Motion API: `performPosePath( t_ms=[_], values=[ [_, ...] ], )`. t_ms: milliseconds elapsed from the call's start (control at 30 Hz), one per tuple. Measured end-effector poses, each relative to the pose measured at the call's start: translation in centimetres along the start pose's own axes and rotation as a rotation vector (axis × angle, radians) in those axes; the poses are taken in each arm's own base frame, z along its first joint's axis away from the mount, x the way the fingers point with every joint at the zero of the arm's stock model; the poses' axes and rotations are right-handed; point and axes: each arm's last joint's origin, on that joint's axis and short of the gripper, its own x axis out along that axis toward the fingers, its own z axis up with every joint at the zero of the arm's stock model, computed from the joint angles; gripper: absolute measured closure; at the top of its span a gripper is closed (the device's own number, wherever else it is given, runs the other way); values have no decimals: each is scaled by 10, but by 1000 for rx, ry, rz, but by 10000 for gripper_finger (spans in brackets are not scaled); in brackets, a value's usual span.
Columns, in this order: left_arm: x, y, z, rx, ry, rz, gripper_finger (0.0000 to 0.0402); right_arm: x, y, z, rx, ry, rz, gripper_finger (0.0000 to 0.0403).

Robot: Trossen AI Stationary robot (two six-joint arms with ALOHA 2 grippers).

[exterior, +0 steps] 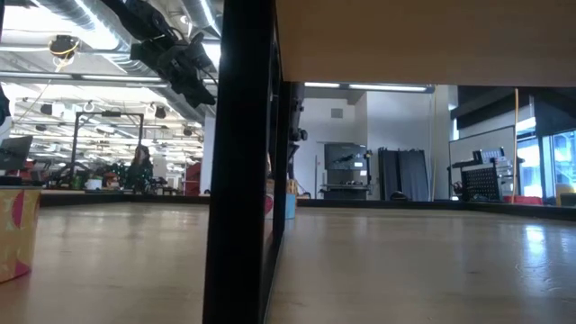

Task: Pick and place cans onto a shelf
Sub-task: Put the canned spicy black beans on the shelf

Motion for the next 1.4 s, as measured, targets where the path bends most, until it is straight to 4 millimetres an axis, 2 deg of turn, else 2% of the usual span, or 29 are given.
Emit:
performPosePath(
  t_ms=[200,400,533,700,933,1267,1400],
  values=[
    [0,0,0,-1,0,0,363,-3,11,-1,-51,6,24,398],
    [0,0,0,-3,0,-1,363,-2,10,0,-46,1,26,368],
    [0,0,0,-3,0,-1,363,-3,13,0,-48,-3,109,351],
    [0,0,0,-3,0,0,363,-3,13,1,-50,-11,118,337],
    [0,0,0,-3,0,0,363,-2,10,1,-42,-10,91,337],
    [0,0,0,-3,0,0,363,11,1,-6,-20,29,114,339],
    [0,0,0,-4,0,0,363,12,-3,-6,-11,26,118,360]
  ],
)
